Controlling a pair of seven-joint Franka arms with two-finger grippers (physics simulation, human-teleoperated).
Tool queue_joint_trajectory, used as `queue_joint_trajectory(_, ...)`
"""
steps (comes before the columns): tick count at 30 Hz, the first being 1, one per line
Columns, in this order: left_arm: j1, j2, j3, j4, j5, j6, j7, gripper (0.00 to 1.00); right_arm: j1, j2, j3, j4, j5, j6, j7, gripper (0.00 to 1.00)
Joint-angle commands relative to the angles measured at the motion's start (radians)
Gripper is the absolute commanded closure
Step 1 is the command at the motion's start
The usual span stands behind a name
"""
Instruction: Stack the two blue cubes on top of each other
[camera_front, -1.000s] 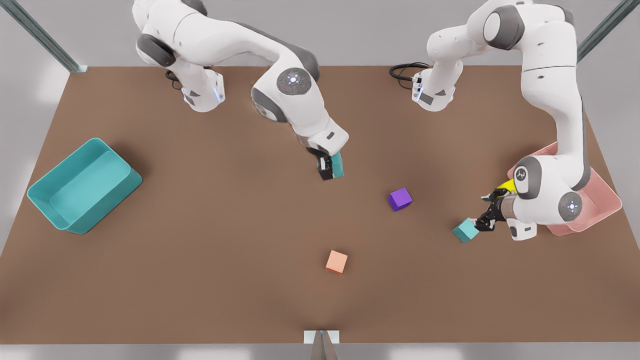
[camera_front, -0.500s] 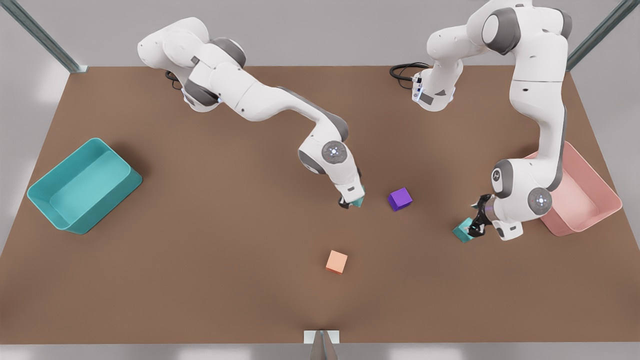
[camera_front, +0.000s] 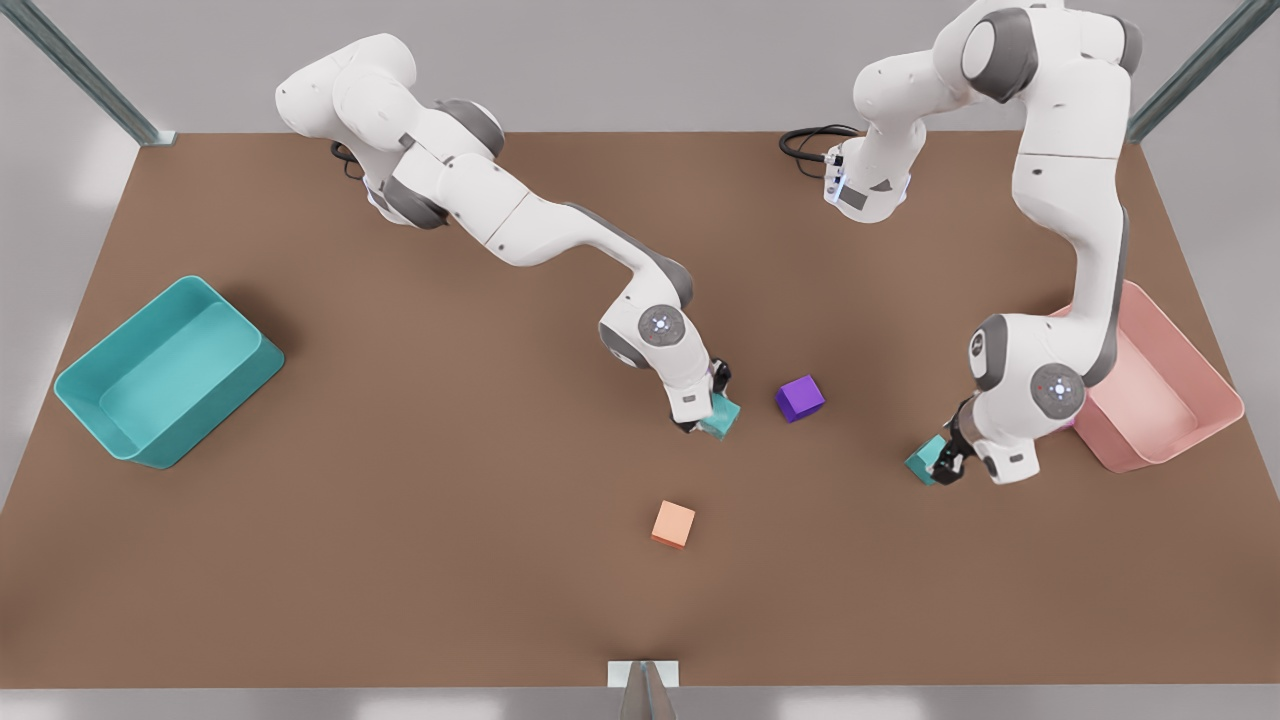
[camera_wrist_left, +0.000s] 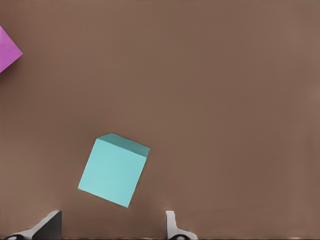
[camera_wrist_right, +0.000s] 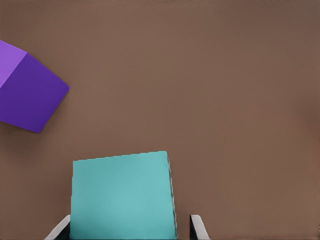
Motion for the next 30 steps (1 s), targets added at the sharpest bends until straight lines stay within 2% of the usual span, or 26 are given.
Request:
queue_joint_trajectory(1,0.002,-0.051,-0.027,0.003,0.001,-0.138,0.105,0.00,0.000,-0.003,0.000,0.002,-0.004,0.022,0.252,0.10)
queue_joint_trajectory(2,0.001,-0.071,-0.029,0.026,0.001,-0.212,0.254,0.00,0.000,-0.004,0.003,0.000,-0.004,0.022,0.252,0.10)
queue_joint_trajectory(4,0.050,-0.064,-0.029,0.016,0.009,-0.208,0.512,0.00,-0.011,-0.077,0.012,-0.012,0.013,-0.013,0.259,0.10)
queue_joint_trajectory(5,0.056,-0.050,-0.029,-0.007,0.009,-0.143,0.537,0.00,-0.012,-0.159,0.012,-0.012,0.064,-0.119,0.257,0.08)
queue_joint_trajectory(7,0.068,-0.010,-0.029,-0.031,0.009,-0.042,0.538,0.00,-0.058,-0.314,0.068,-0.014,0.101,-0.357,0.249,0.04)
queue_joint_trajectory(8,0.068,0.006,-0.029,-0.031,0.009,-0.020,0.541,0.00,-0.074,-0.380,0.068,-0.014,0.102,-0.459,0.246,0.01)
queue_joint_trajectory(10,0.064,0.035,-0.032,-0.015,0.006,0.020,0.552,0.00,-0.192,-0.535,0.055,-0.014,0.131,-0.783,0.205,0.00)
queue_joint_trajectory(12,0.073,0.048,-0.032,0.000,0.005,0.023,0.593,0.00,-0.291,-0.694,-0.057,-0.043,0.131,-1.047,0.190,0.00)
queue_joint_trajectory(13,0.074,0.059,-0.032,0.006,0.005,0.039,0.595,0.00,-0.360,-0.771,-0.060,-0.113,0.131,-1.087,0.176,0.00)
queue_joint_trajectory(15,0.090,0.096,-0.030,0.019,0.003,0.072,0.639,0.00,-0.543,-0.929,-0.060,-0.352,0.131,-1.064,0.156,0.00)
queue_joint_trajectory(16,0.105,0.119,-0.030,0.002,0.006,0.121,0.643,0.00,-0.659,-1.027,-0.061,-0.535,0.133,-1.032,0.154,0.00)
queue_joint_trajectory(18,0.107,0.131,-0.030,-0.009,0.006,0.159,0.643,0.00,-0.850,-1.231,-0.061,-0.937,0.147,-0.776,0.055,0.00)
queue_joint_trajectory(20,0.111,0.142,-0.029,-0.009,0.008,0.167,0.643,0.00,-0.900,-1.318,-0.067,-1.157,0.171,-0.633,0.047,0.00)
queue_joint_trajectory(23,0.111,0.144,-0.029,-0.009,0.008,0.168,0.641,0.00,-0.927,-1.478,-0.057,-1.175,0.218,-0.699,0.045,0.00)
queue_joint_trajectory(26,0.113,0.151,-0.029,-0.011,0.009,0.168,0.641,0.00,-0.913,-1.480,-0.046,-1.061,0.228,-0.832,0.039,0.00)
queue_joint_trajectory(30,0.116,0.147,-0.029,-0.034,0.009,0.190,0.641,0.00,-0.914,-1.455,-0.023,-1.017,0.257,-0.903,0.029,0.00)
